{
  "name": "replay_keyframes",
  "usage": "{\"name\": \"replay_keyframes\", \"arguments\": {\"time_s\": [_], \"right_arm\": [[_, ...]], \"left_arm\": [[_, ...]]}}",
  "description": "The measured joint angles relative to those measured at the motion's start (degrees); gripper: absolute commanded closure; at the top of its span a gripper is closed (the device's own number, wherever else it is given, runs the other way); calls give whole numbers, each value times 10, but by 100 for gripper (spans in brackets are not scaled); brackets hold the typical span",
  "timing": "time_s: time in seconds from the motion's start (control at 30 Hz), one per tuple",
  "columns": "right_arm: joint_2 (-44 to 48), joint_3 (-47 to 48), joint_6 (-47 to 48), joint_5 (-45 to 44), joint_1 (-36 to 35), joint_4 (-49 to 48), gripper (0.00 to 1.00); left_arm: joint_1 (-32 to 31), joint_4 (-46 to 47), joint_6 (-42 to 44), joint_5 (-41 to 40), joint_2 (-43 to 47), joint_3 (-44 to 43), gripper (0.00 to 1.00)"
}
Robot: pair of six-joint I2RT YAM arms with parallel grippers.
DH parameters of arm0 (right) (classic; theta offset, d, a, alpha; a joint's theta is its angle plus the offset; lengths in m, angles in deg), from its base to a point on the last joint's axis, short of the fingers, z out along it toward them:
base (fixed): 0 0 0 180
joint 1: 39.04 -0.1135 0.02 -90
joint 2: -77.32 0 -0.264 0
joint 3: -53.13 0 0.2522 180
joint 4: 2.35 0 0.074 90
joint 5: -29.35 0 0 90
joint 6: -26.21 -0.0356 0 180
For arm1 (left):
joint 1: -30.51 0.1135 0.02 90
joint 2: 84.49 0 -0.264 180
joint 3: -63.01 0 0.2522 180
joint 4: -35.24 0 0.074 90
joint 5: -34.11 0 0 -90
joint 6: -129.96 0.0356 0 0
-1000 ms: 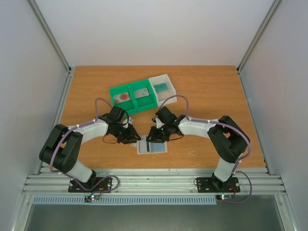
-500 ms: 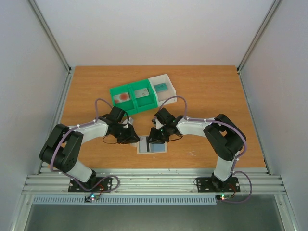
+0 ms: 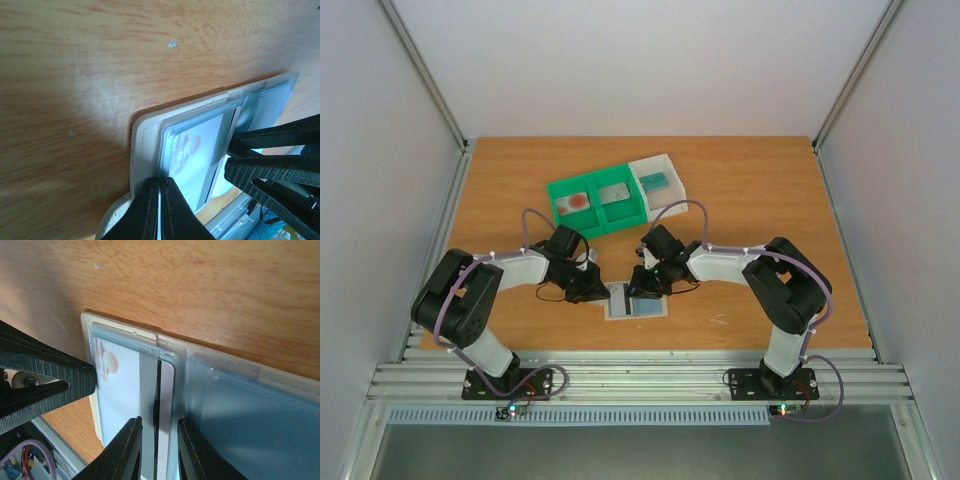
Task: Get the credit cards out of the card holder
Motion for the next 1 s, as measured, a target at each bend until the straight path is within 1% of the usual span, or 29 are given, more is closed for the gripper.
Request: {"name": "replay_keyframes", "arguments": {"time_s": [0.4, 0.5, 0.73, 1.0], "right_arm": [[0, -6, -6, 2, 0, -17, 82], [0, -7, -9, 2, 0, -22, 85], [0, -14, -16, -3, 0, -29, 99], [5, -27, -16, -3, 3, -45, 99]], "left_arm": [[0, 5, 0, 1, -2, 3, 96], [0, 8, 0, 1, -2, 4, 96], [1, 9, 0, 1, -2, 5, 96], [2, 9, 2, 3, -3, 5, 95]]}}
